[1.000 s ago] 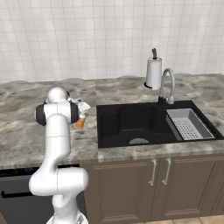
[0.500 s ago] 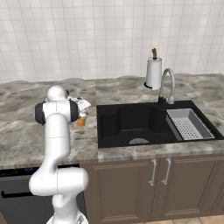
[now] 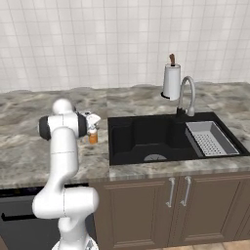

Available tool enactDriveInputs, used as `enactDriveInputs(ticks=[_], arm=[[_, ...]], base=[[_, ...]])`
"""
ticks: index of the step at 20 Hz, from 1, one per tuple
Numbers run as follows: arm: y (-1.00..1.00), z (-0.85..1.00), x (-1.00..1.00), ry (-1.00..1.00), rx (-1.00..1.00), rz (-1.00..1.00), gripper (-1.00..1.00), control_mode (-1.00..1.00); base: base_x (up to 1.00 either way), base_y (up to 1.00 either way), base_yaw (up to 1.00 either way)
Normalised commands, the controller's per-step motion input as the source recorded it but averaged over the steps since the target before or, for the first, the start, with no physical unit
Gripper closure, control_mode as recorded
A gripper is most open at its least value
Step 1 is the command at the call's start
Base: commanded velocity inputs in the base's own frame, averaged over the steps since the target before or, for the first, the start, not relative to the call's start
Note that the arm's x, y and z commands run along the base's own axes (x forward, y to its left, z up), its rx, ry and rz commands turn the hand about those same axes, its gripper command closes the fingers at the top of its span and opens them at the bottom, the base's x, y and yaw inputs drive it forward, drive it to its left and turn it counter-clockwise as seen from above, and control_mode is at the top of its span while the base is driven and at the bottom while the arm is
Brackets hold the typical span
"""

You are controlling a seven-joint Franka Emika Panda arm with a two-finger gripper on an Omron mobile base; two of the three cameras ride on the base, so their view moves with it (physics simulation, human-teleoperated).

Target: Restock the sink supplies by placing the sponge and soap dispenser on the counter and next to the sink. Make sure the soap dispenser is upright.

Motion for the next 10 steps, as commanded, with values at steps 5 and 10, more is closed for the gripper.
enactDriveInputs(ticks=[5,10], arm=[[0.03,-0.19,0.0,0.0,-0.01,-0.05,-1.0,-1.0],[0.19,0.0,0.0,0.0,0.0,0.0,-1.0,-1.0]], base=[[0.0,0.0,0.0],[0.0,0.0,0.0]])
